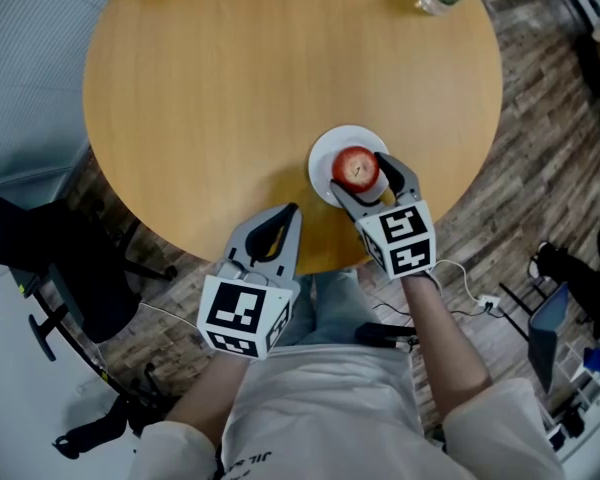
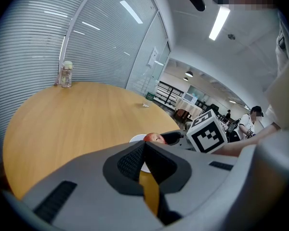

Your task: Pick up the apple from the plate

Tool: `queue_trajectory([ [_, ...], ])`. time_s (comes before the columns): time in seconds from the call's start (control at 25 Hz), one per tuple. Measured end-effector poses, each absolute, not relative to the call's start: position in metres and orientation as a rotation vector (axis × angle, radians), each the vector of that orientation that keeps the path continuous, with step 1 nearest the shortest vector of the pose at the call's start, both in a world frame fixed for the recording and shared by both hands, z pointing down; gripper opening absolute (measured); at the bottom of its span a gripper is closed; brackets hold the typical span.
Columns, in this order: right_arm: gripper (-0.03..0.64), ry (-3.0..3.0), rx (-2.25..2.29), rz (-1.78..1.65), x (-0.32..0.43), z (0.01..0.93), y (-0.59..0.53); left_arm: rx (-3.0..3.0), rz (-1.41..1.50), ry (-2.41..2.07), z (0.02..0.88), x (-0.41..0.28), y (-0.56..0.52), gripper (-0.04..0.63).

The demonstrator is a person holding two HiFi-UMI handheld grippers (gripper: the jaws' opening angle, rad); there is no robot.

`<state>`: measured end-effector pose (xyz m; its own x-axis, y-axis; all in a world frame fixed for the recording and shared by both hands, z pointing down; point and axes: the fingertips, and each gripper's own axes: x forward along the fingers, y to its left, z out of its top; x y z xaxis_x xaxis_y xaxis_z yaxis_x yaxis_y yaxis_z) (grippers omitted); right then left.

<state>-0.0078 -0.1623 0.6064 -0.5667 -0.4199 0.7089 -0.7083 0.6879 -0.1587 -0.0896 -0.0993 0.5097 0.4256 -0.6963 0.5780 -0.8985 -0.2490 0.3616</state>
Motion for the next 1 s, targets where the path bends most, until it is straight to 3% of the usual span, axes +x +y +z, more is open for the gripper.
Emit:
queue_trajectory([
  [1.0, 0.38, -2.392, 0.931, 0.514, 0.001, 0.498, -0.147, 2.135, 0.356, -1.397, 0.453, -0.087, -0.092, 0.003],
])
